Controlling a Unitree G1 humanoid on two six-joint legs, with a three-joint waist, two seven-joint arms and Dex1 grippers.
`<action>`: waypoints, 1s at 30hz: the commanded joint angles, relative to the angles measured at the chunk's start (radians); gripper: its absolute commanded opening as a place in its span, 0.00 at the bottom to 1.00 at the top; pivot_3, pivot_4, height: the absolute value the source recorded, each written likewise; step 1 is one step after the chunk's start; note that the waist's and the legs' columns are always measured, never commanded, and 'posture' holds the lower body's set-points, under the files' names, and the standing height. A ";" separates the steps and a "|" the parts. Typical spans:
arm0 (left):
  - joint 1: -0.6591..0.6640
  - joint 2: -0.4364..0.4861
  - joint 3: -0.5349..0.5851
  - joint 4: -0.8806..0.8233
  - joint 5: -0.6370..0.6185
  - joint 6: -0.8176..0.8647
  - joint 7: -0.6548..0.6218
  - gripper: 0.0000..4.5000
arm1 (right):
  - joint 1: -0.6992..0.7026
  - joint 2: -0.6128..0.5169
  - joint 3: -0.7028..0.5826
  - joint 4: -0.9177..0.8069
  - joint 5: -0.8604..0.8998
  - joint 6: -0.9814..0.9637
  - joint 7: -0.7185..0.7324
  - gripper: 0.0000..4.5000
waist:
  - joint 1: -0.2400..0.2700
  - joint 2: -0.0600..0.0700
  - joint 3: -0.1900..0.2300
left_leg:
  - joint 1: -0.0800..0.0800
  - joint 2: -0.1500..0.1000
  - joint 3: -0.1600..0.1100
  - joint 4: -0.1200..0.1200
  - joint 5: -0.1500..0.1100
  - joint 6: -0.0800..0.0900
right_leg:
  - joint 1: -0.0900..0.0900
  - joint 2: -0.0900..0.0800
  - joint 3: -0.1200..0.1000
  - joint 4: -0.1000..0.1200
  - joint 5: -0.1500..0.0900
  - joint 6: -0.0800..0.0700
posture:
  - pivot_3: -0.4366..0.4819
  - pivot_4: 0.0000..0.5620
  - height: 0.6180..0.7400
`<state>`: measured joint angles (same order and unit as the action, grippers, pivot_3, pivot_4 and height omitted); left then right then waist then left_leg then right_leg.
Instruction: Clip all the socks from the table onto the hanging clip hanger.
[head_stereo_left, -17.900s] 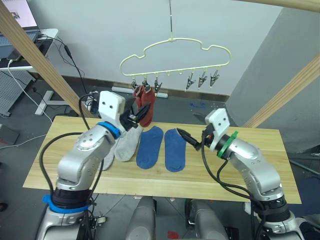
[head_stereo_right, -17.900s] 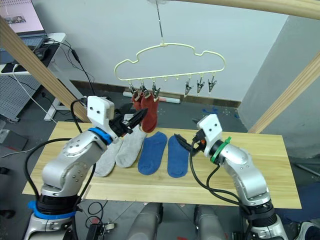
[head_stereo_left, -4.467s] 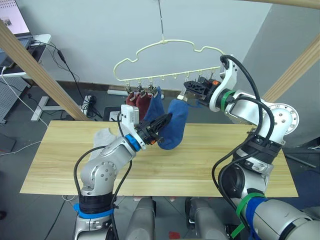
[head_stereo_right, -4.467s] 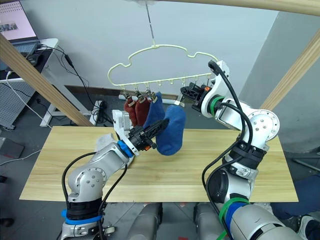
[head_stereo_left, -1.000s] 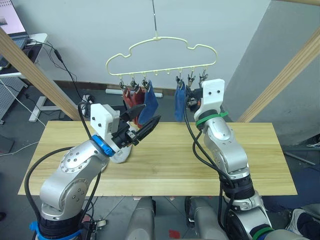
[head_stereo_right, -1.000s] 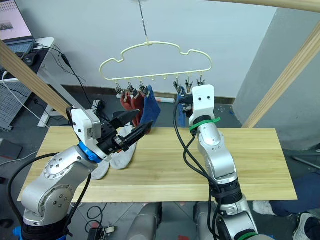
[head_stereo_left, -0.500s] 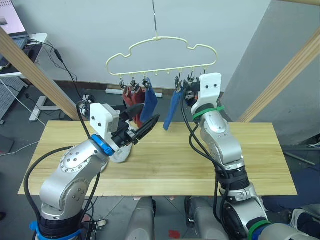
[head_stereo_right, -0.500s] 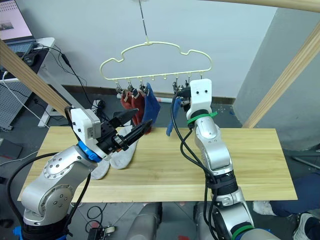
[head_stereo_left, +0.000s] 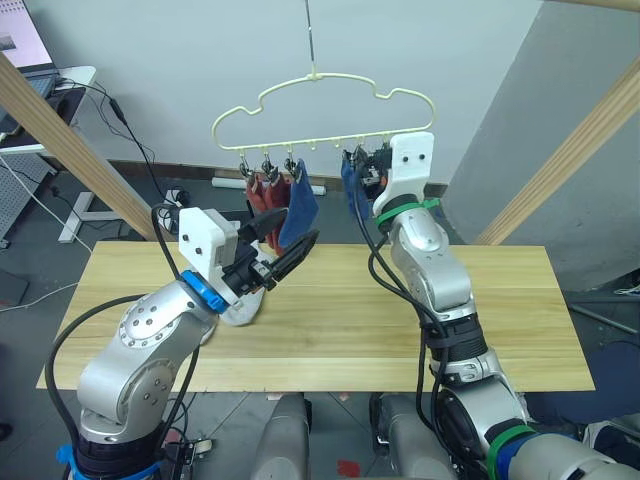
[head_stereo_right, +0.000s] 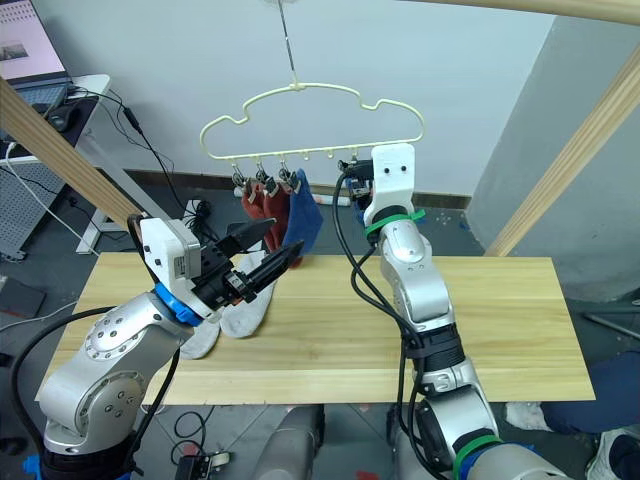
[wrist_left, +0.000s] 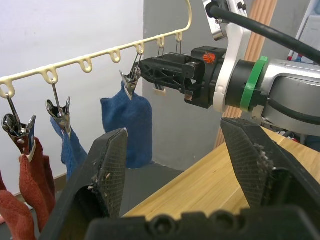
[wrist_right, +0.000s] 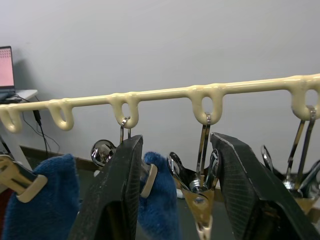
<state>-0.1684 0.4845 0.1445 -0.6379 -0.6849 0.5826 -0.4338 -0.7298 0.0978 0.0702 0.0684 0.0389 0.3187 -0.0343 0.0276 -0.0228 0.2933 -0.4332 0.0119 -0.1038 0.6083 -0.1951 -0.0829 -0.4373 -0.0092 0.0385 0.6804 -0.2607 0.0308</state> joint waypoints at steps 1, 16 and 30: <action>0.008 0.007 0.012 -0.057 -0.018 -0.004 0.004 0.73 | -0.015 0.020 0.003 -0.027 0.013 -0.021 0.014 0.49 | 0.000 0.000 0.000 | 0.000 0.000 0.000 0.000 0.000 0.000 | 0.000 0.000 0.000 0.000 0.000 0.000 | 0.78 0.50 1.00; 0.000 0.006 0.005 -0.054 -0.017 0.008 0.012 0.73 | -0.012 0.000 -0.009 -0.011 0.011 0.013 0.029 0.00 | 0.001 0.000 0.000 | 0.000 0.000 0.000 0.000 0.000 0.000 | 0.000 0.000 0.000 0.000 0.000 0.000 | 0.79 0.51 1.00; -0.038 -0.039 -0.058 0.511 0.282 -0.124 0.085 0.73 | 0.075 -0.195 -0.060 -0.182 0.126 0.239 0.215 0.00 | 0.016 0.000 0.000 | 0.001 -0.001 0.000 0.001 0.000 0.000 | 0.002 0.000 -0.001 0.000 0.000 0.000 | 0.73 0.51 1.00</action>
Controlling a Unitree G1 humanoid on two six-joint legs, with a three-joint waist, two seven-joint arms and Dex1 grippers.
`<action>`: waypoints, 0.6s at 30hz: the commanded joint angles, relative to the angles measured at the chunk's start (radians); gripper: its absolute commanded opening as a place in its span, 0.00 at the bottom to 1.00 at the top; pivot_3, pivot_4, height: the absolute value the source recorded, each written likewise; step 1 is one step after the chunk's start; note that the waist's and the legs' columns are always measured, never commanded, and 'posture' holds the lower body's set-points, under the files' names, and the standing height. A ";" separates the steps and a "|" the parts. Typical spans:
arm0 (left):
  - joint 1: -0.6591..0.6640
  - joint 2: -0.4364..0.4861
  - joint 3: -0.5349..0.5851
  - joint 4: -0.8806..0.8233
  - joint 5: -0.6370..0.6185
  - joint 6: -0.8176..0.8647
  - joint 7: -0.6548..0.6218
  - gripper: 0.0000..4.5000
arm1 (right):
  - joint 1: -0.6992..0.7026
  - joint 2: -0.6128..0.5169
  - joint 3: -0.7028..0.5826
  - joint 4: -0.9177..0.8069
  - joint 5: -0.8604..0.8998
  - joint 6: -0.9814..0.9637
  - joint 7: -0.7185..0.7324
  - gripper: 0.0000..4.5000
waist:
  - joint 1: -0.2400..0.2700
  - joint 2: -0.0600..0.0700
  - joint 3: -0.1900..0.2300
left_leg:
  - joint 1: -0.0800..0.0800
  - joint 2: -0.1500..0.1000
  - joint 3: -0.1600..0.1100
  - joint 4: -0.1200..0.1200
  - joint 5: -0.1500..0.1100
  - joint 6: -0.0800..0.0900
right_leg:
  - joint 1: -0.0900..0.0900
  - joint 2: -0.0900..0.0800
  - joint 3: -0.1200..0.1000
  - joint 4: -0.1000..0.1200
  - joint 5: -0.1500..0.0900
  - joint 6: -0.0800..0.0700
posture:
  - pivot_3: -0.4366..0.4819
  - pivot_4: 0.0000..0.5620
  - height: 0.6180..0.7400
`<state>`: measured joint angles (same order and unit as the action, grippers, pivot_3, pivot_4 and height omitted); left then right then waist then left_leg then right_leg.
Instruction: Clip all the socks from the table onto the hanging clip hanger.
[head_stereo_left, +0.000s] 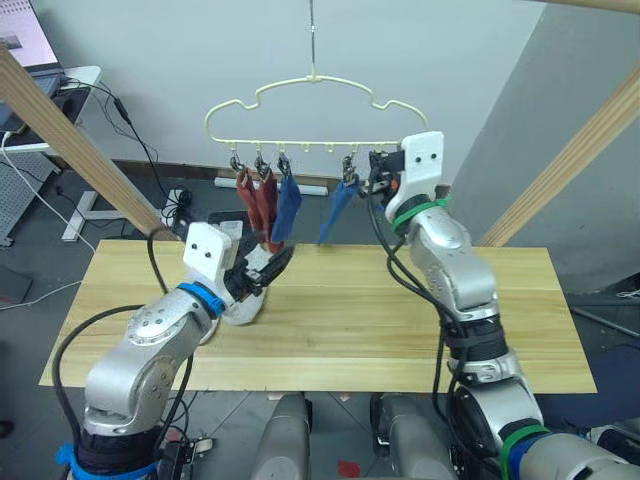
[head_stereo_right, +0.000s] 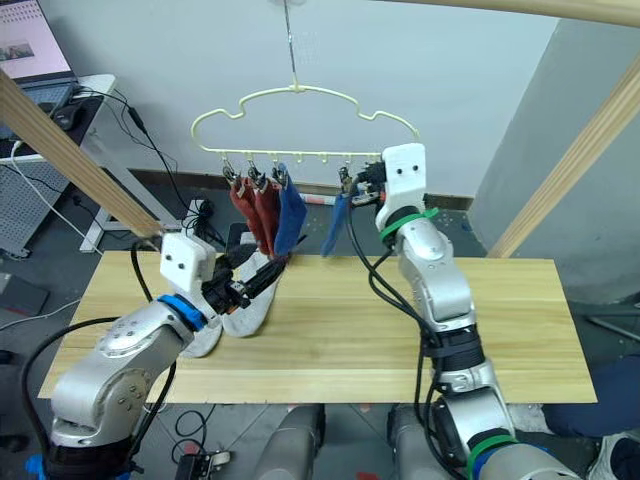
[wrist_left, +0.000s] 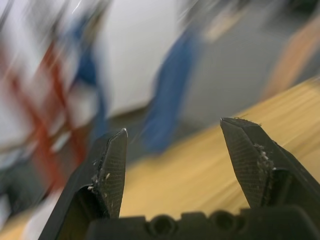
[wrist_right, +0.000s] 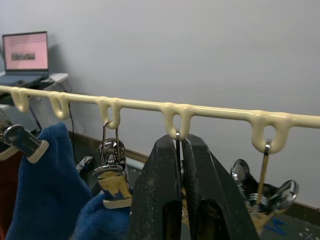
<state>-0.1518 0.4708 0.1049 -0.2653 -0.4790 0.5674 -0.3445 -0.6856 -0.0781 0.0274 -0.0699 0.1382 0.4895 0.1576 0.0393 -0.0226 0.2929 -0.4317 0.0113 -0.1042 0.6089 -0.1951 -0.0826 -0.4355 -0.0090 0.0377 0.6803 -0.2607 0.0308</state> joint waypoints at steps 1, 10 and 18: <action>-0.079 -0.033 -0.023 0.200 0.104 -0.146 -0.009 0.73 | 0.035 -0.025 -0.022 -0.054 0.032 0.085 0.026 0.00 | 0.009 0.000 0.000 | 0.000 0.000 0.000 0.000 0.000 0.000 | 0.000 0.000 0.000 0.000 0.000 0.000 | 0.72 0.51 1.00; -0.374 -0.092 -0.055 0.856 0.291 -0.401 -0.017 0.73 | 0.065 -0.026 -0.041 -0.113 0.054 0.174 -0.007 0.00 | 0.020 -0.002 -0.001 | 0.000 -0.001 -0.001 0.001 0.000 0.000 | 0.002 -0.001 -0.001 0.000 0.000 0.000 | 0.70 0.52 1.00; -0.521 -0.131 -0.052 1.210 0.339 -0.412 -0.038 0.73 | 0.070 -0.035 -0.027 -0.132 0.038 0.186 -0.009 0.00 | 0.015 -0.003 -0.002 | 0.000 -0.002 -0.002 0.001 0.000 0.000 | 0.002 -0.001 -0.003 0.001 0.000 0.000 | 0.68 0.53 1.00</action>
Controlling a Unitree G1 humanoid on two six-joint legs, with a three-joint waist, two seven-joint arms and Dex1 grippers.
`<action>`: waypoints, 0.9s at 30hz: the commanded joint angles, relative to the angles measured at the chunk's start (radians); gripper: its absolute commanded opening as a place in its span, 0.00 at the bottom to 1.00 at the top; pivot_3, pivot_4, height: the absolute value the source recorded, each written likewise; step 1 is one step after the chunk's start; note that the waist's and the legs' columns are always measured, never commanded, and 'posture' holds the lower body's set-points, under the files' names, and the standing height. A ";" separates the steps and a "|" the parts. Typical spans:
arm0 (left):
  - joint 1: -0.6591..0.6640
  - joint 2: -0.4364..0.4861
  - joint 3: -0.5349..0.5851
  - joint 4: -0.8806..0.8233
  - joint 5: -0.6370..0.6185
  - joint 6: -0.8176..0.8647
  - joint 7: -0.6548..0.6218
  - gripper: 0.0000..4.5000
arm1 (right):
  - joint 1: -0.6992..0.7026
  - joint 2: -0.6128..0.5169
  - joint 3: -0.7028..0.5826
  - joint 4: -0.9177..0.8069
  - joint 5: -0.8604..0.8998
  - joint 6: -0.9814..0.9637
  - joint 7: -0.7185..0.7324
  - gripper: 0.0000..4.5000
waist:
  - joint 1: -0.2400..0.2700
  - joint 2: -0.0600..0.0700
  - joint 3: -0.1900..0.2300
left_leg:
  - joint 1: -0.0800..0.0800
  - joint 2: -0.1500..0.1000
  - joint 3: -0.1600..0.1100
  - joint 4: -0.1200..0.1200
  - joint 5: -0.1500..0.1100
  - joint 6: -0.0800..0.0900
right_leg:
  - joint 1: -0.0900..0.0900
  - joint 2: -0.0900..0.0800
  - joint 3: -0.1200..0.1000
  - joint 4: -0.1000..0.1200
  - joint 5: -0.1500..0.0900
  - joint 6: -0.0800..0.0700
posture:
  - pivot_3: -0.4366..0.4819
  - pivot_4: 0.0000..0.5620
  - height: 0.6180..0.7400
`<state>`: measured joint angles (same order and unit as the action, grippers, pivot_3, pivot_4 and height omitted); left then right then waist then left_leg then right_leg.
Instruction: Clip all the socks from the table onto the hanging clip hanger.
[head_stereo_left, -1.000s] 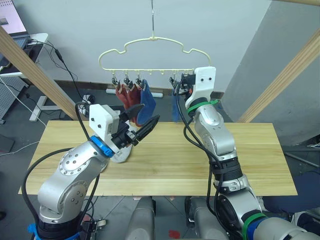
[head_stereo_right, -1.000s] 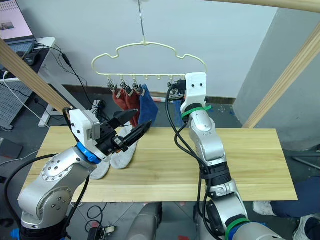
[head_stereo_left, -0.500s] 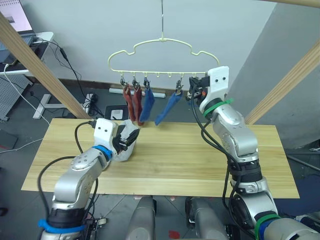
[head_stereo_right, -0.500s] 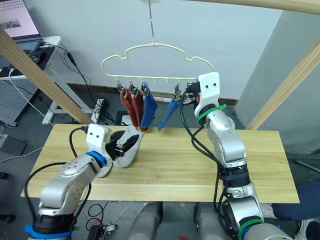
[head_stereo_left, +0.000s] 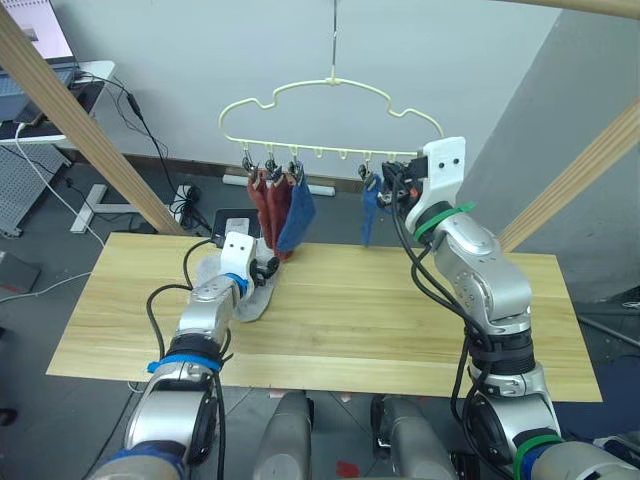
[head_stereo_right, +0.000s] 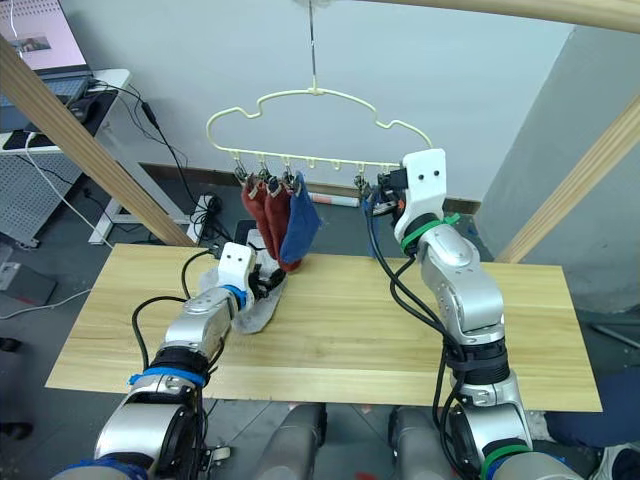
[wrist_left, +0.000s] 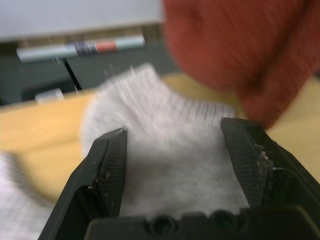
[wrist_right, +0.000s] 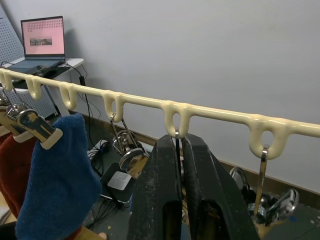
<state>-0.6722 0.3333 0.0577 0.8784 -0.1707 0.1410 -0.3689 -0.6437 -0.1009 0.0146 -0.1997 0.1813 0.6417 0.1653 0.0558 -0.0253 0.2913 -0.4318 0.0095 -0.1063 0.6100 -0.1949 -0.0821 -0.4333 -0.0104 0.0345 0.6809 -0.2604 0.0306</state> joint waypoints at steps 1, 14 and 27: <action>-0.002 0.007 -0.006 0.076 0.035 0.025 -0.016 0.73 | 0.027 -0.016 -0.018 -0.002 -0.006 0.035 -0.017 0.00 | -0.002 0.000 0.000 | 0.001 0.000 0.000 0.000 0.000 0.000 | 0.001 0.000 0.000 0.000 0.000 0.000 | 0.68 0.53 1.00; 0.246 0.035 -0.149 -0.267 0.155 0.048 -0.133 0.13 | 0.022 -0.055 -0.033 0.025 0.000 0.034 0.005 0.00 | -0.003 0.001 -0.001 | 0.014 0.000 0.000 -0.001 0.000 0.000 | 0.015 -0.001 0.001 -0.001 -0.003 0.005 | 0.68 0.53 1.00; 0.463 -0.062 -0.145 -0.833 -0.055 0.115 -0.281 0.00 | -0.095 -0.101 -0.182 0.091 0.180 0.272 0.061 0.00 | 0.001 0.002 0.000 | 0.008 0.001 0.000 -0.001 0.001 0.002 | 0.013 -0.006 0.000 -0.003 -0.004 0.004 | 0.69 0.54 1.00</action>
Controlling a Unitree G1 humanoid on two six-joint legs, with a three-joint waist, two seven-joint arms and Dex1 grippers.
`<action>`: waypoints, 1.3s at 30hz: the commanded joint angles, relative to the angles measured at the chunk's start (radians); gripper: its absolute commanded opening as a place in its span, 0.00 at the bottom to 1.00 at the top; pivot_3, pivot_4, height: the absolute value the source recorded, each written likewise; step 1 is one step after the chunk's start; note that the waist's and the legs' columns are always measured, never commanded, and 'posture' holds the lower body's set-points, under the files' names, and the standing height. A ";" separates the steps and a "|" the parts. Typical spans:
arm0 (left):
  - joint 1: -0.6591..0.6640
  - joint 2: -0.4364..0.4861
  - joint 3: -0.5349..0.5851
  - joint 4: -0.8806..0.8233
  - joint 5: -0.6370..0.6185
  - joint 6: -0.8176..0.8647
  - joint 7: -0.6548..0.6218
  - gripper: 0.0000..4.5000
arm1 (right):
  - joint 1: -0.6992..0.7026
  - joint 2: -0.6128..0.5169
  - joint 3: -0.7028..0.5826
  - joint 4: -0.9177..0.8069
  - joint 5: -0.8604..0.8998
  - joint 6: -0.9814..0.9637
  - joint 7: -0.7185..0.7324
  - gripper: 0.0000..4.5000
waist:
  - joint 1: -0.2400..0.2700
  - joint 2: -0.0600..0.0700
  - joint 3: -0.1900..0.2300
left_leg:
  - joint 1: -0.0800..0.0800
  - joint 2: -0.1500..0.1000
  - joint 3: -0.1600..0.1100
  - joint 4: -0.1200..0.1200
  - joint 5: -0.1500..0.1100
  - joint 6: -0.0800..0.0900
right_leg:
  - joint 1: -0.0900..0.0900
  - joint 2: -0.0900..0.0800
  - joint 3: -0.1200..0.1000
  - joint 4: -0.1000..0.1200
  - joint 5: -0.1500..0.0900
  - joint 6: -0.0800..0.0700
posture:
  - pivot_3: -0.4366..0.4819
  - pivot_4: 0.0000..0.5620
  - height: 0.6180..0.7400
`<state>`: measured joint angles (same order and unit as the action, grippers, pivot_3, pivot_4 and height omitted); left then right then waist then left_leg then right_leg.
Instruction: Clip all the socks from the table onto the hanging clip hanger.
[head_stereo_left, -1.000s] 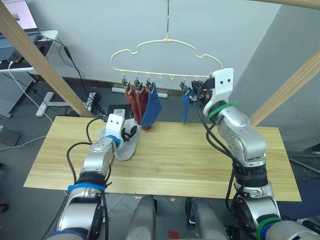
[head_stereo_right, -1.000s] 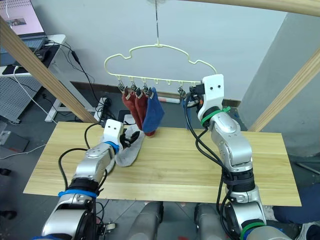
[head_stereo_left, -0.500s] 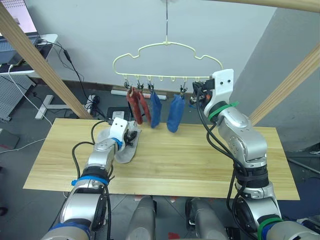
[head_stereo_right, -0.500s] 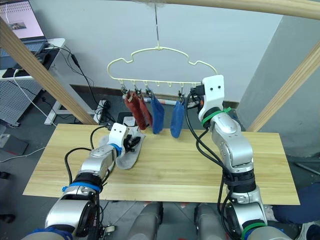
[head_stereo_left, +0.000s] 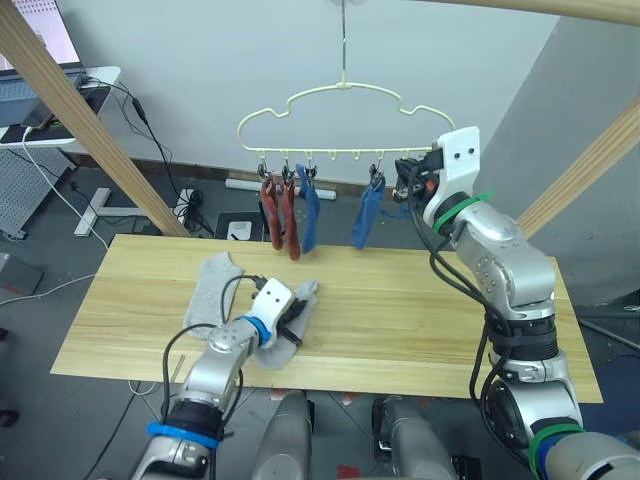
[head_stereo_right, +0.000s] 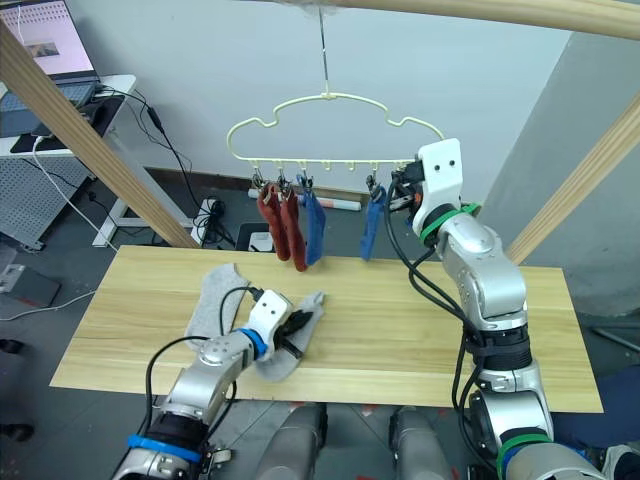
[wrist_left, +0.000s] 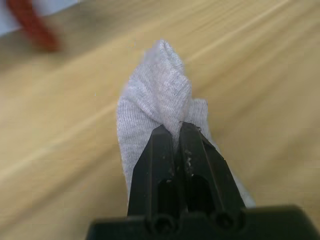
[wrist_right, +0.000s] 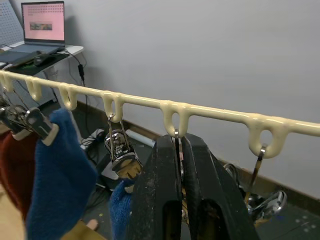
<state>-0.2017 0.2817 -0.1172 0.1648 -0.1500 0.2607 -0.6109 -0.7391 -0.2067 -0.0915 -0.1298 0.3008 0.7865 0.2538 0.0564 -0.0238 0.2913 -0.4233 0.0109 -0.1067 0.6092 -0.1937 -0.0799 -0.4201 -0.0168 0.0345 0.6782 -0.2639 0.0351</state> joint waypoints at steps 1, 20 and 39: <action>-0.010 -0.025 0.043 -0.158 -0.116 0.012 -0.047 0.00 | -0.013 0.003 -0.099 0.021 0.089 0.178 -0.026 0.00 | 0.001 0.000 0.000 | -0.001 0.001 0.000 0.000 0.000 0.000 | 0.000 0.000 -0.002 0.000 0.000 0.000 | 0.68 0.54 1.00; -0.208 -0.071 -0.103 -0.251 -0.034 -0.049 -0.041 0.00 | -0.294 0.238 -0.565 -0.028 0.282 0.828 -0.261 0.00 | -0.004 0.001 0.000 | -0.009 -0.001 -0.003 -0.001 0.000 0.001 | -0.001 -0.002 -0.018 -0.003 0.002 -0.006 | 0.67 0.49 1.00; -0.225 -0.024 -0.092 -0.260 0.043 -0.201 -0.029 0.00 | -0.294 0.221 -0.587 -0.015 0.271 0.828 -0.302 0.00 | -0.008 0.001 0.000 | -0.009 -0.001 -0.003 -0.001 0.001 0.001 | -0.001 -0.002 -0.018 -0.002 0.001 -0.004 | 0.67 0.52 1.00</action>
<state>-0.4342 0.2545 -0.2017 -0.0431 -0.1234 0.1038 -0.6433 -1.0398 0.0318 -0.6525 -0.1525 0.5939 1.5975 -0.0273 0.0488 -0.0225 0.2916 -0.4321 0.0104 -0.1095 0.6082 -0.1931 -0.0788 -0.4215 -0.0186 0.0162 0.6762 -0.2630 0.0310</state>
